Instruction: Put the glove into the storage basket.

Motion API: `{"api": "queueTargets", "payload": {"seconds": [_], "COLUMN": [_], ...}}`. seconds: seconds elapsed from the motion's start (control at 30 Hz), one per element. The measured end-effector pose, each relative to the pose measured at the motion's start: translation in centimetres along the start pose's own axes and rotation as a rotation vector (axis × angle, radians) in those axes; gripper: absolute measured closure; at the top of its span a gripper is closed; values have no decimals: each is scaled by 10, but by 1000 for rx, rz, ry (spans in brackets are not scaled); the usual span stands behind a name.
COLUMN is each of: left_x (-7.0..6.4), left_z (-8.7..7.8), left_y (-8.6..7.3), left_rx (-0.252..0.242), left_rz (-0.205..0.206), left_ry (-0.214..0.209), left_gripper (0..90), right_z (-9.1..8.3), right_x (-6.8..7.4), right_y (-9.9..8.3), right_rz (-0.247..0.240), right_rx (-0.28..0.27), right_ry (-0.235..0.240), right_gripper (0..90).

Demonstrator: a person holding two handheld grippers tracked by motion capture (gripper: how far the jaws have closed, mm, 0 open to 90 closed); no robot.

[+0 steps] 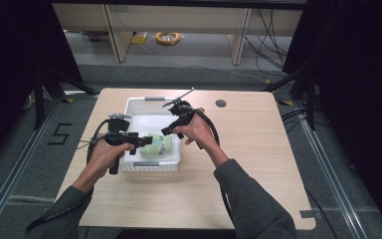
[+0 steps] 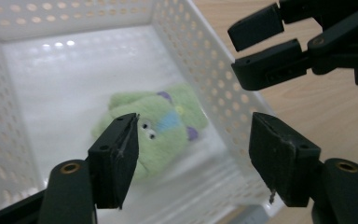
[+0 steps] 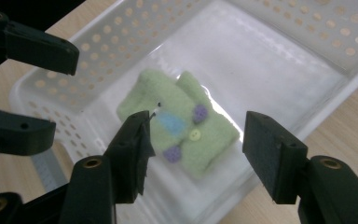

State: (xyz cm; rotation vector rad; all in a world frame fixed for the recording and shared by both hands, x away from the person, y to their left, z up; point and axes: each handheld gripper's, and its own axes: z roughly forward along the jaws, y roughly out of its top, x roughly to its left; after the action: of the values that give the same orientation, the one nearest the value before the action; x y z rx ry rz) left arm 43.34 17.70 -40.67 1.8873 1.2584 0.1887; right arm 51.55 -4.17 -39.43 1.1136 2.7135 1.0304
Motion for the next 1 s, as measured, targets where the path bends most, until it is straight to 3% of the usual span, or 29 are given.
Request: {"api": "queueTargets", "payload": {"seconds": [0.17, 0.23, 0.37, 0.5, 0.73, 1.0], "left_x": [-20, -27, -40, -51, -68, -86], "left_z": [-4, -8, -11, -15, -18, -18], "left_y": [-9, -11, -16, -20, -31, -44], "left_rx": [-39, -44, -56, -90, -87, -84], "left_rz": [9, 34, 61, 66, 105, 143], "left_ry": [-38, -48, -55, -78, -109, -149], "left_gripper": [256, 231, 182, 165, 161, 161], "right_z": [-19, -30, -44, -61, -77, -94], "right_x": [1, 4, 7, 10, 13, 15], "right_y": [-16, -23, -34, -46, -68, -95], "right_rz": [-24, -7, -27, -40, -70, -79], "right_rx": [-58, -59, -112, -141, -180, -217], "right_ry": [19, 18, 29, 41, 59, 37], "right_gripper": [368, 344, 311, 302, 291, 279]}}
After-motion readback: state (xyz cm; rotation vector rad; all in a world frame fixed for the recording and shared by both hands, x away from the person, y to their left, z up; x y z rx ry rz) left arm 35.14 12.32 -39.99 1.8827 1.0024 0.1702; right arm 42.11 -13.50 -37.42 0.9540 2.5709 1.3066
